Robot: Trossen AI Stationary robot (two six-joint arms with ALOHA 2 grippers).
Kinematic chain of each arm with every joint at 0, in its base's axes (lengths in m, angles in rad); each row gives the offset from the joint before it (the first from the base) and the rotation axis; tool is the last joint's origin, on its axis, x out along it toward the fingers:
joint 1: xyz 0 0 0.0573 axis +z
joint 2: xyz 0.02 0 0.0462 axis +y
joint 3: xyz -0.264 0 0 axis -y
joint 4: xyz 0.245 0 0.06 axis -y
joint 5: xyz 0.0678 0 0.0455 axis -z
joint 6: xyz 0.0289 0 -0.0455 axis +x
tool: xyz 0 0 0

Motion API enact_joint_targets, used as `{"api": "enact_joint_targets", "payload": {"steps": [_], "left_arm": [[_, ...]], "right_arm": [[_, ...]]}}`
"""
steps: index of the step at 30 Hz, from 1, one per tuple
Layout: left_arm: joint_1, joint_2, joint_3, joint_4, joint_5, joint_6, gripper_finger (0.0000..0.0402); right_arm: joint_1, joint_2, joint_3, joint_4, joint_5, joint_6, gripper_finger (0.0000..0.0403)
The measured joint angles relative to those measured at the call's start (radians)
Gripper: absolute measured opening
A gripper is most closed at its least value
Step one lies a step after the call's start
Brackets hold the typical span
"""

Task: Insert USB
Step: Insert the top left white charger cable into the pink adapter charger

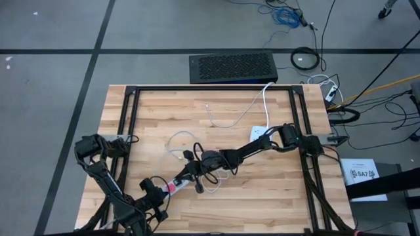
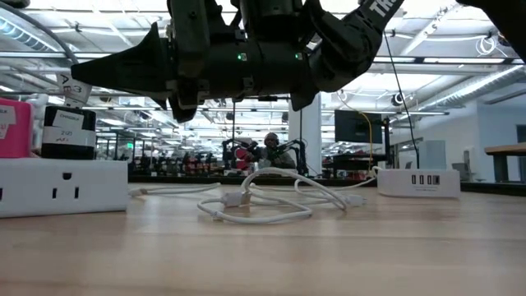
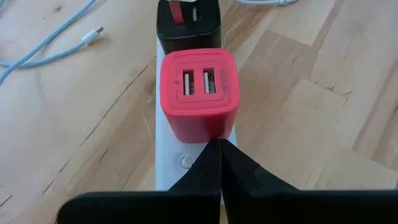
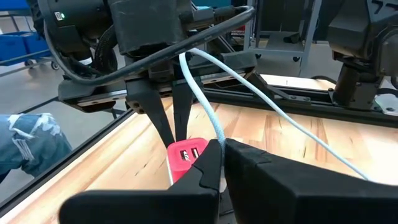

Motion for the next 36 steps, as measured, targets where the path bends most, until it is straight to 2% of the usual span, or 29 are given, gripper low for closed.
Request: {"api": "enact_joint_targets", "payload": {"steps": [36], "left_arm": [[0.000,0.000,0.000,-0.001,0.000,0.001,0.0002]], "right_arm": [[0.002,-0.017,0.045,-0.122,-0.005,-0.041,0.0000]]}}
